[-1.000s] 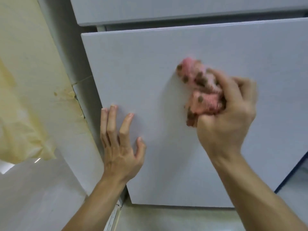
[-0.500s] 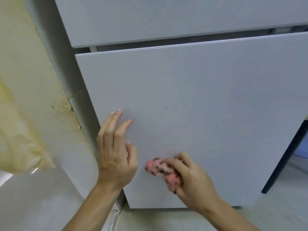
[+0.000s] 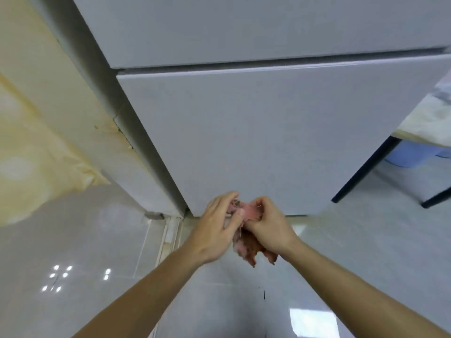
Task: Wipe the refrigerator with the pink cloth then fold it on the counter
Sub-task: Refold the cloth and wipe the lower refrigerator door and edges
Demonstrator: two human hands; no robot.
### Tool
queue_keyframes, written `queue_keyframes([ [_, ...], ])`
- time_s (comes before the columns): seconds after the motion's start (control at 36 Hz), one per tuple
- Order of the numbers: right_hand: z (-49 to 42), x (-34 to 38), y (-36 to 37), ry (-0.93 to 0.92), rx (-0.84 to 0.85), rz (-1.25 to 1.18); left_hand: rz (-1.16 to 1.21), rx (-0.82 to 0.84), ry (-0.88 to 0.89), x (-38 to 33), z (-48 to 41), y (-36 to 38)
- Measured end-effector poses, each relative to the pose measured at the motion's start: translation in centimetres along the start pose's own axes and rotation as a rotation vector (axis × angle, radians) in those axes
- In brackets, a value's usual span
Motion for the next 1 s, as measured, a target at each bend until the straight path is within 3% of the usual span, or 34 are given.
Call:
queue_keyframes([
  [0.08, 4.1, 0.7, 0.8, 0.146, 0.028, -0.061, 0.101, 0.168, -0.169, -1.9, 3.1, 0.3],
  [0.22, 10.5, 6.1, 0.9, 0.266, 0.126, -0.142, 0.405, 0.262, -0.451, -7.1, 7.5, -2.7],
  [0.36, 16.3, 14.0, -0.8, 0.325, 0.078, -0.195, 0.642, 0.202, -0.639, -14.1, 11.9, -8.4],
  [0.53, 22.5, 22.4, -4.3, 0.287, 0.129, -0.158, 0.748, 0.123, -0.808, -22.3, 16.2, -15.2],
  [0.69, 29.1, 31.2, -10.4, 0.16, 0.079, -0.195, 0.627, 0.167, -0.788, -30.8, 18.9, -21.8],
  [1.0, 30.9, 37.8, -19.1, 0.002, 0.122, -0.07, 0.606, -0.031, -0.672, -41.7, 20.2, -27.2],
])
Point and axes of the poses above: each hand's wrist, its own z-axis away from the middle knuckle, its own y-axis out of the palm, x = y × z, the point moved 2 cm from there along -z, towards the middle knuckle, and after that the axes turned 3 degrees about -y, right-handed, at the moved point
